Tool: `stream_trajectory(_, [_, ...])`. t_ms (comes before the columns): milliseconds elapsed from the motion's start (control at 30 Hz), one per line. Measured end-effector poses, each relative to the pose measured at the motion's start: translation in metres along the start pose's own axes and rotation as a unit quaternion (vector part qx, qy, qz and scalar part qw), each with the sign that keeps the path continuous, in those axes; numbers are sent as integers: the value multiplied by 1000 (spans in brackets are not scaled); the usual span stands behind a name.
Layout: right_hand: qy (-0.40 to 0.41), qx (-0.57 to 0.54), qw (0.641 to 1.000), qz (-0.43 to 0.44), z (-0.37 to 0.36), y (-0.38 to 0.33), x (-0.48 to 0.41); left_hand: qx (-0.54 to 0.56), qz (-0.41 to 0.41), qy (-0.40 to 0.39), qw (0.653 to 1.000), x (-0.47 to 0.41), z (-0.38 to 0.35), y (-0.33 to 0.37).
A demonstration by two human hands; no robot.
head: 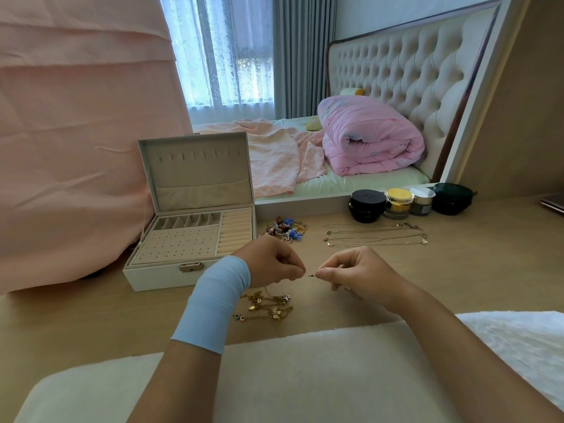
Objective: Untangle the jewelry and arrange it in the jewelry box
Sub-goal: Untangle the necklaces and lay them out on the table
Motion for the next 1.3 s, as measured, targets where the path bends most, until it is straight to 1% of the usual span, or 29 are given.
stream_trajectory(200, [25,-5,1000,0,0,-2,0,12,-3,5,1000,-1,-4,4])
stream_trajectory(367, [11,2,1000,20,-4,-9,-2,41,-5,2,999,-1,-6,6])
stream_trajectory(500, [7,3,1000,20,1,-7,-3,19,20,-14,1000,0,-4,-1])
stream_trajectory(567, [-7,6,1000,6,2,-7,-1,10,32,-7,999,1,-2,-5])
stream_trajectory(633, [-39,17,999,-26,0,-3,2,7,37,12,999,1,1,-7])
stream_trajectory(700, [-76,-5,996,-55,-3,4,5,0,40,38,998,0,3,-7])
stream_trajectory(800, [-110,-114,986,-60,-3,10,3,-18,35,84,996,-1,8,-9])
stream_trajectory(900, [-117,-207,970,-58,1,14,1,34,27,133,990,0,16,-13])
stream_trajectory(967, [-122,-209,969,-53,4,14,1,49,27,171,984,1,24,-15])
stream_trajectory(1033, [-116,-154,980,-48,7,16,1,28,30,199,979,3,30,-15])
stream_trajectory(1067, [-106,-121,986,-44,8,16,1,18,36,197,980,4,31,-15])
stream_trajectory(1133, [-82,-78,993,-32,10,16,0,12,58,159,985,4,26,-14])
stream_trajectory(1200, [-70,-73,995,-25,10,12,0,-12,74,106,992,3,17,-7])
stream_trajectory(1233, [-66,-76,995,-20,10,10,0,-45,74,88,992,2,13,-3])
stream_trajectory(1300, [-55,-85,995,-6,11,6,0,-102,58,78,990,-3,5,4])
Point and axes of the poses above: each hand's wrist, its own x-axis away from the middle knuckle, its own z-axis out of the back of the hand, y = z × x, the point moved 8 cm from there along -x, towards the middle knuckle, and after that the axes turned 3 degrees about x, right-handed, at the moved point
